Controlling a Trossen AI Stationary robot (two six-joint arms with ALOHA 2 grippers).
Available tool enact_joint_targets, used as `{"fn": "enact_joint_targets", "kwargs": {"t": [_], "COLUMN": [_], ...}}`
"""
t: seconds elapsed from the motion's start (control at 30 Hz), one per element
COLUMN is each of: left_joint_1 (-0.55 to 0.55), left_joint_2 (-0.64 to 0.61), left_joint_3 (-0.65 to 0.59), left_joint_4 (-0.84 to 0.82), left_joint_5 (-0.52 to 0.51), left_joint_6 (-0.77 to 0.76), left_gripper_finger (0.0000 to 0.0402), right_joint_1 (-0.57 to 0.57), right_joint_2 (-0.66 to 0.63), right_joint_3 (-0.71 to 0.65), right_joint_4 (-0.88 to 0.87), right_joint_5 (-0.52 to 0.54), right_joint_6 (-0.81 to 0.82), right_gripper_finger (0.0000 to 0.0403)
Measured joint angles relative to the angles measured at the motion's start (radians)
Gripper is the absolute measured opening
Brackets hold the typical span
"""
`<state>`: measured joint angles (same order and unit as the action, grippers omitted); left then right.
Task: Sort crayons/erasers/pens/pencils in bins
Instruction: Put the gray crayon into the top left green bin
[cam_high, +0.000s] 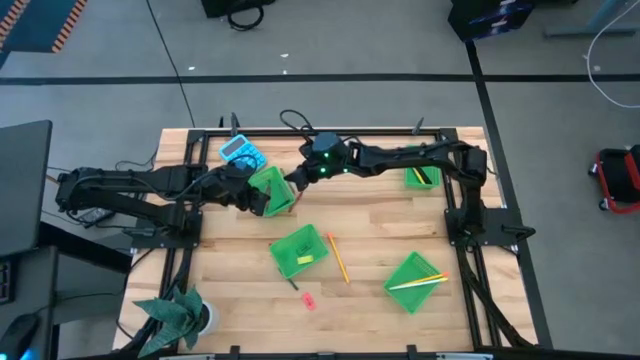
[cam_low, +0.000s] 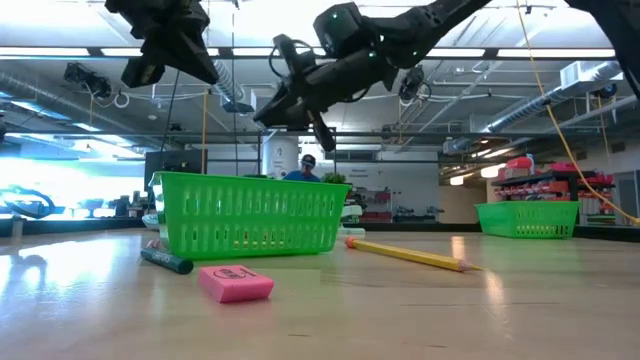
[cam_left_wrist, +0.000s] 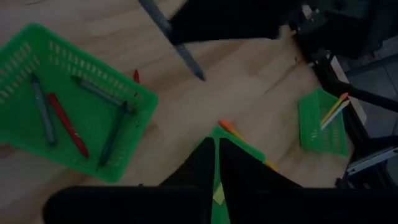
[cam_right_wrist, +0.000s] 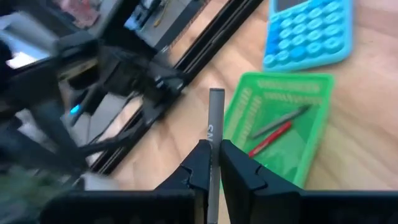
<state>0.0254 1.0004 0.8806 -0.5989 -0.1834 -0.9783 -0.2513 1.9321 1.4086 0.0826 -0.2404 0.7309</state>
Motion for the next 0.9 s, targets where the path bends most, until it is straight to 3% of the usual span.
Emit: {"fn": "enact_joint_targets", "kwargs": {"t": [0.2, 0.33, 0.47, 0.77, 0.9], "left_joint_1": [0.0, 0.021, 0.074, 0.17, 0.17], "left_joint_2": [0.01, 0.016, 0.014, 0.038, 0.074], "left_joint_3": [0.0, -0.001, 0.0, 0.0, 0.0], "left_joint_4": [0.006, -0.008, -0.02, 0.212, 0.228], "left_joint_5": [-0.098, -0.164, -0.209, -0.182, -0.17], "left_joint_6": [0.002, -0.013, -0.136, -0.222, -0.277], "left_gripper_finger": [0.0029, 0.0024, 0.0034, 0.0114, 0.0163], "right_joint_1": [0.0, 0.001, 0.007, 0.008, 0.003], "right_joint_2": [0.04, 0.054, 0.035, 0.018, 0.017], "right_joint_3": [0.001, -0.002, 0.0, 0.002, 0.002], "right_joint_4": [0.061, 0.057, 0.058, 0.058, 0.06], "right_joint_5": [0.081, 0.058, 0.01, -0.003, -0.005], "right_joint_6": [-0.037, -0.053, -0.104, -0.085, -0.083], "right_gripper_finger": [0.0035, 0.0035, 0.0035, 0.0035, 0.0035]}}
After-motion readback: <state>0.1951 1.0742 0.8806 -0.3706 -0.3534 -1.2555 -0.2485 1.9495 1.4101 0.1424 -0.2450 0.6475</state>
